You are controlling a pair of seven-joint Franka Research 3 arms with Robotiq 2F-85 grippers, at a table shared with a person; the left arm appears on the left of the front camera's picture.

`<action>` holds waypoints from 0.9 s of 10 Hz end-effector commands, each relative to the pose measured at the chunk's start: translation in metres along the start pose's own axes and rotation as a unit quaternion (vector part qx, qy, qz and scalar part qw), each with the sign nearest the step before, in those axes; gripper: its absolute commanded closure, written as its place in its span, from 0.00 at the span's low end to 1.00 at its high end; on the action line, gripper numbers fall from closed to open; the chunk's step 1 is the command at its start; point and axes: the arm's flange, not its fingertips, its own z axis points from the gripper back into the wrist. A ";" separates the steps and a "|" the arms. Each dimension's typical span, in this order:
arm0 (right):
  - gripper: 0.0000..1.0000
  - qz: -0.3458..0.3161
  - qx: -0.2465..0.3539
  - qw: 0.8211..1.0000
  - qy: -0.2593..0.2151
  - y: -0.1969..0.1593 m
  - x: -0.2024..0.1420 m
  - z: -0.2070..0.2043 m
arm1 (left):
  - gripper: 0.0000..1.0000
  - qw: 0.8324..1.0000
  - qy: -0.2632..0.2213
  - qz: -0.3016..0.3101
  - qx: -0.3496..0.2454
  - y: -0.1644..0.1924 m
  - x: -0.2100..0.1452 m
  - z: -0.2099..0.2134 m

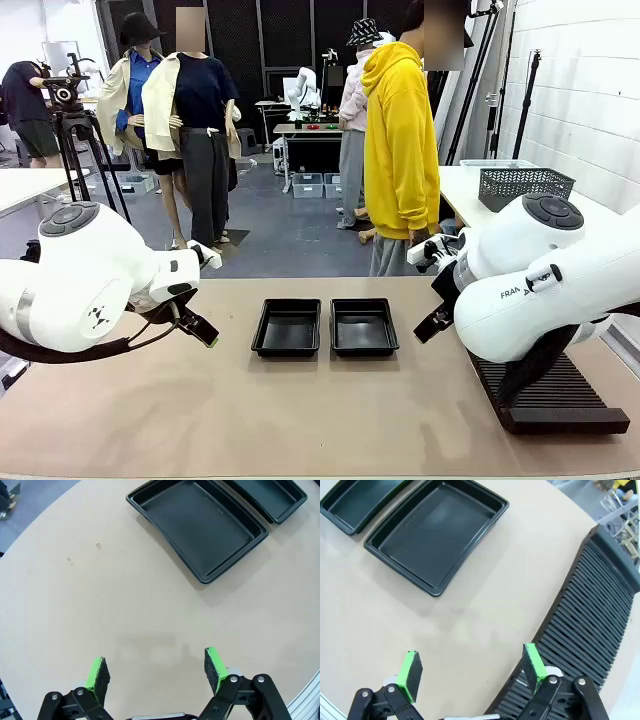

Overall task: Inspect and transfer BCBs to ESD trays.
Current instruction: Pick up the Blank PCB from the PCB Rack and place it in the left ESD tray.

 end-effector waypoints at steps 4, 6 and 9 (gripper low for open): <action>0.00 0.000 0.000 1.000 0.000 0.000 0.000 0.000 | 0.00 1.000 0.000 0.000 0.000 0.000 0.000 0.000; 0.00 0.000 0.000 1.000 0.000 0.000 0.000 0.000 | 0.00 1.000 0.000 0.000 0.000 0.000 0.000 0.000; 0.00 0.000 0.000 1.000 0.000 0.000 0.000 0.000 | 0.00 1.000 0.000 0.000 0.000 0.000 0.000 0.000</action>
